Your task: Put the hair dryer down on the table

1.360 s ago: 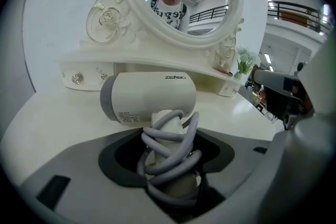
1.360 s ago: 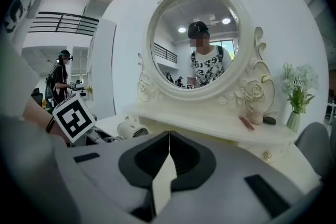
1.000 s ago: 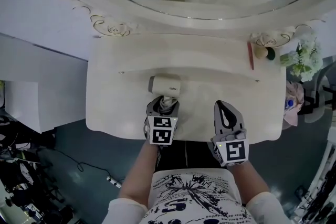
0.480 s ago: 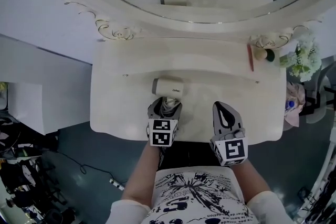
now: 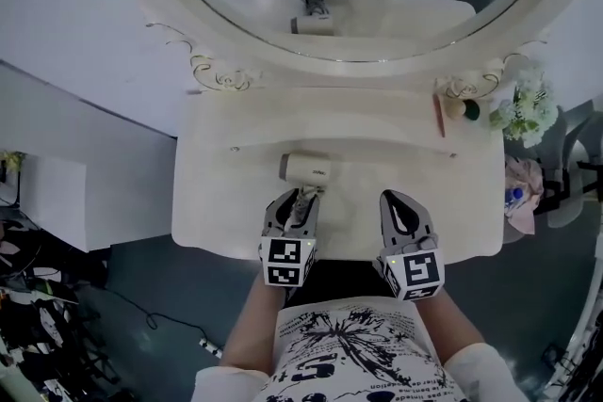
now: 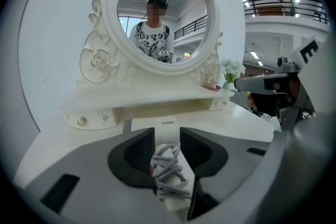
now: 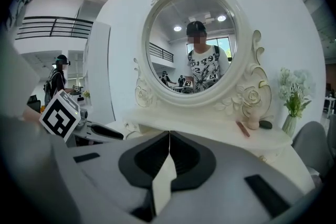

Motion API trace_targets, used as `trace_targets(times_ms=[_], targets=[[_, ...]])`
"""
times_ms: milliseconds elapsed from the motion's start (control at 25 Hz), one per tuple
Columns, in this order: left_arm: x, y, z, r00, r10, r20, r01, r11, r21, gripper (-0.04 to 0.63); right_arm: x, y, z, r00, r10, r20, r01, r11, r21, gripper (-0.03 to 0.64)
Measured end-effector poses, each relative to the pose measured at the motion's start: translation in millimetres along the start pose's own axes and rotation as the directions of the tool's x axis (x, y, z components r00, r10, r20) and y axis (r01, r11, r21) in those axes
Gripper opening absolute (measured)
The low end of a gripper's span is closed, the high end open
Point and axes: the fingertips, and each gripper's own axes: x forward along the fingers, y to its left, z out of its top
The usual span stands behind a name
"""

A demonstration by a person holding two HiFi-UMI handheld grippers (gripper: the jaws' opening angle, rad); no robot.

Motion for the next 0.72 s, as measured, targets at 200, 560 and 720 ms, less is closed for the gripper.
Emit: trace_targets(times_ms=[200, 560, 720], targets=[[-27, -2, 30, 0.998, 0.001, 0.071, -0.003, 1.000, 0.028, 0.075, -17, 7, 19, 0.999, 0.006, 0.036, -0.006, 1.000, -0.011, 0.018], [-72, -8, 106, 0.955, 0.022, 0.295, -0.046, 0.996, 0.074, 0.021, -39, 10, 59, 0.992, 0.007, 0.125, 0.001, 0.998, -0.066, 0.017], [-97, -30, 151, 0.917, -0.052, 0.396, 0.007, 0.994, 0.113, 0.021, -48, 10, 79, 0.986, 0.010, 0.167, 0.005, 0.996, -0.088, 0.017]])
